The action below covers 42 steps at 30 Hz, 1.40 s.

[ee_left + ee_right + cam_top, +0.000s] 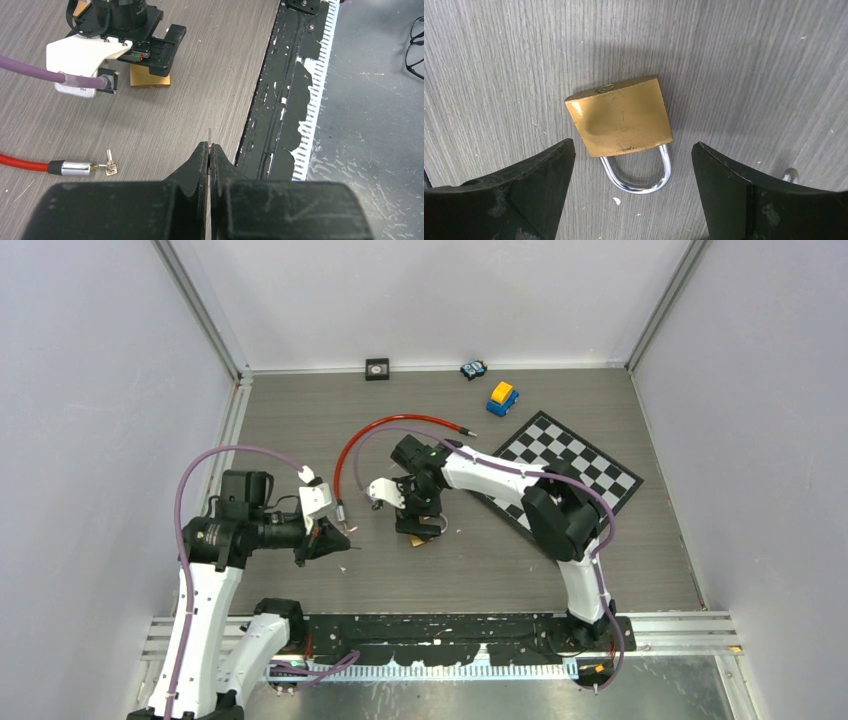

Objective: Unlock with the key

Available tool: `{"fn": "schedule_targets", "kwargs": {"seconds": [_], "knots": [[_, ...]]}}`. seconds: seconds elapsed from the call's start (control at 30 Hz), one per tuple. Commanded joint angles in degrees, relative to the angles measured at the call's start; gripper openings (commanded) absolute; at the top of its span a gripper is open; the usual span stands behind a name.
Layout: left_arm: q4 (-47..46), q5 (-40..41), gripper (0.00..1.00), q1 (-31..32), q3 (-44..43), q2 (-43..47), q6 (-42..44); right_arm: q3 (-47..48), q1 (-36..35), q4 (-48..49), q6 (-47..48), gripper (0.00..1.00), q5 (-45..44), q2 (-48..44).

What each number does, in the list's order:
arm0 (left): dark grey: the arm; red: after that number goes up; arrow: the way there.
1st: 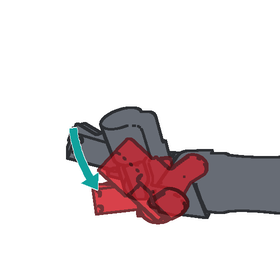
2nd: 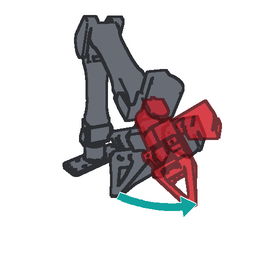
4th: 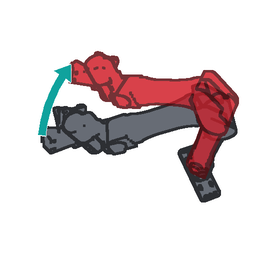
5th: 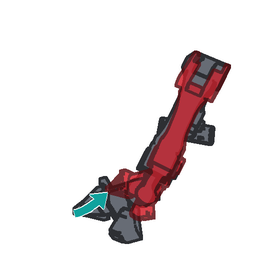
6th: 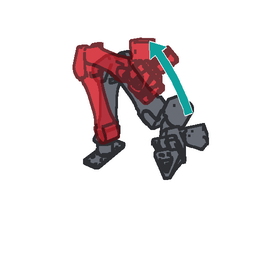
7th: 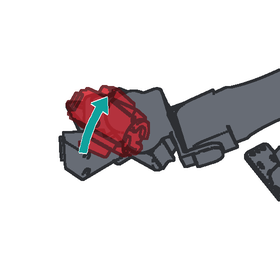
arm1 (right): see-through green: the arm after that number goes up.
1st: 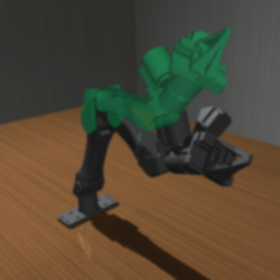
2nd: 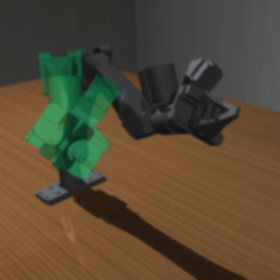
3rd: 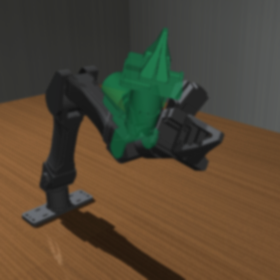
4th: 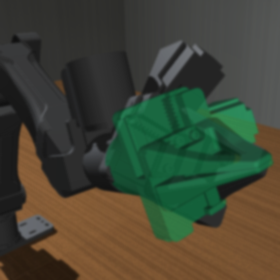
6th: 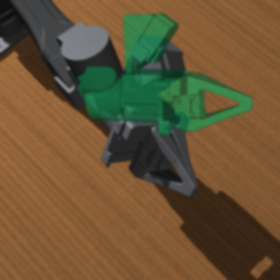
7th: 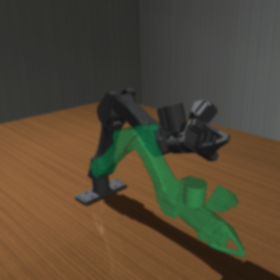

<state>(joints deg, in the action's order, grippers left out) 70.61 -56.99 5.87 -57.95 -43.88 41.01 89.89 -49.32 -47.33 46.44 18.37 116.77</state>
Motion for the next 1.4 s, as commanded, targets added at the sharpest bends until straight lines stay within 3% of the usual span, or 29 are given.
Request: {"fn": "schedule_targets", "kwargs": {"seconds": [0.0, 0.23, 0.5, 0.77, 1.0, 1.27, 1.37], "knots": [[0.43, -0.84, 0.0, -0.22, -2.07, 0.28, 0.37, 2.38, -0.75, -0.92, 1.29, 0.92, 2.36, 1.52], [0.12, -0.59, 0.0, -0.19, -1.94, 0.63, 0.04, 1.8, -1.97, 0.11, 1.47, 0.92, 1.54, 2.28], [0.21, -0.76, 0.0, -0.22, -2.23, 0.94, -0.1, -5.0, -3.79, 4.82, 1.55, 0.92, -2.37, -0.24], [1.56, -0.5, 0.0, -0.21, -2.94, 1.49, 0.97, -8.44, -3.81, 7.11, 0.52, 0.8, -2.09, -1.24], [2.42, -0.4, 0.0, -0.23, -2.58, 1.67, 2.26, -9.93, -3.0, 7.16, -1.23, 0.57, -0.13, -2.8], [-1.04, -1.63, 0.0, -0.22, 0.14, 1.21, 0.61, -14.43, -0.49, 10.72, -7.75, 0.12, 2.64, -7.92], [-4.92, -2.41, 0.0, -0.23, 1.99, 0.46, -3.58, -16.09, 1.11, 12.16, -10.02, 0.04, 3.59, -11.21]]}}
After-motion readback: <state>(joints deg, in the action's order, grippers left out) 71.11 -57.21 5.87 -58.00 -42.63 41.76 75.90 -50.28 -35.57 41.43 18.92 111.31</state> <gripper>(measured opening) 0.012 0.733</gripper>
